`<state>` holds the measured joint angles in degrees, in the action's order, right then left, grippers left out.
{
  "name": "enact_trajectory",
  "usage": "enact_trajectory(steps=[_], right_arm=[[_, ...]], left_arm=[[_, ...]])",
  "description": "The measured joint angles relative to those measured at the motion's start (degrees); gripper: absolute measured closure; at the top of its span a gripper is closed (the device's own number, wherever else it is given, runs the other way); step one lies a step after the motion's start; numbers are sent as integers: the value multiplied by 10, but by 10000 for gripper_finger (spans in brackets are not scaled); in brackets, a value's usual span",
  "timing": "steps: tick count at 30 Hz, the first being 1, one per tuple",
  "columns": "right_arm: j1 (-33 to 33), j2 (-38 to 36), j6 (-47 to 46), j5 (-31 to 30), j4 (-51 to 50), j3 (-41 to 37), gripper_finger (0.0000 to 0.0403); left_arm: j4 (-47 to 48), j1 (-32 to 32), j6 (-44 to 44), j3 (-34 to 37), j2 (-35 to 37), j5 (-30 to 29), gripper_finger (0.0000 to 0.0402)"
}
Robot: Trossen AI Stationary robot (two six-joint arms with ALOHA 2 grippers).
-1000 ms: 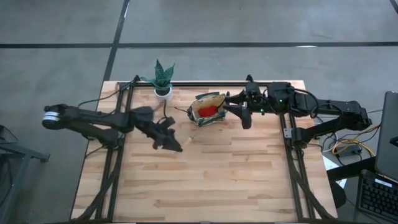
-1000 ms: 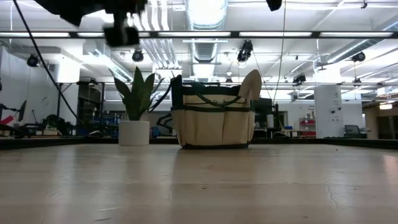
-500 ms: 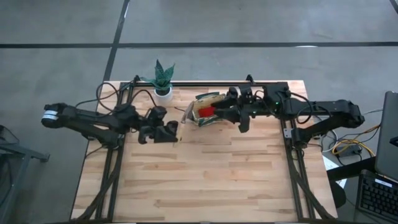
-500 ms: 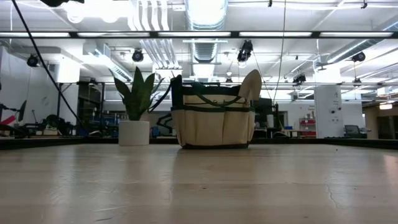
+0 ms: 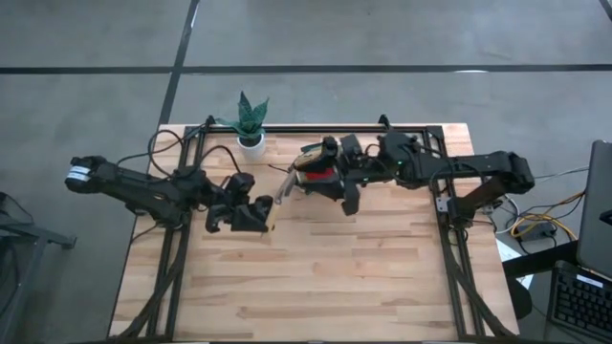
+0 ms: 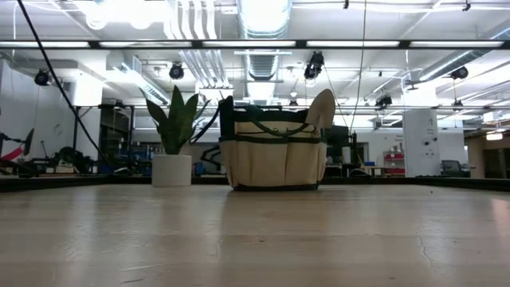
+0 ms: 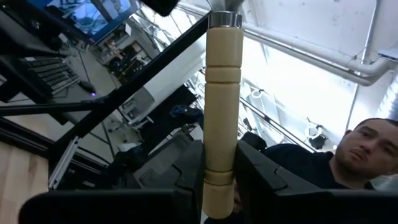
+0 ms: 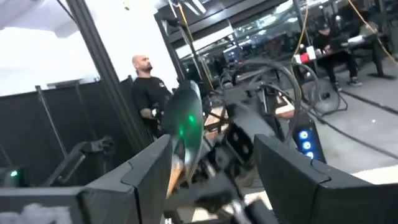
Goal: Pick & Place Garden tools in Gardening bag
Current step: Put the brown trowel into the white bag
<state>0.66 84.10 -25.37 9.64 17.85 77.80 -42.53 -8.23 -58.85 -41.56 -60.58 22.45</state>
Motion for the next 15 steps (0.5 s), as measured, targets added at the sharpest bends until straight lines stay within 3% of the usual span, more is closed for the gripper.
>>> enact_trajectory(steps=[9, 15], right_arm=[[0, 68, 15, 40, -35, 97, 201], [-1, 78, 16, 62, -45, 120, 237]], left_arm=[[1, -3, 0, 0, 0, 0, 330], [-1, -5, 5, 1, 0, 0, 330]])
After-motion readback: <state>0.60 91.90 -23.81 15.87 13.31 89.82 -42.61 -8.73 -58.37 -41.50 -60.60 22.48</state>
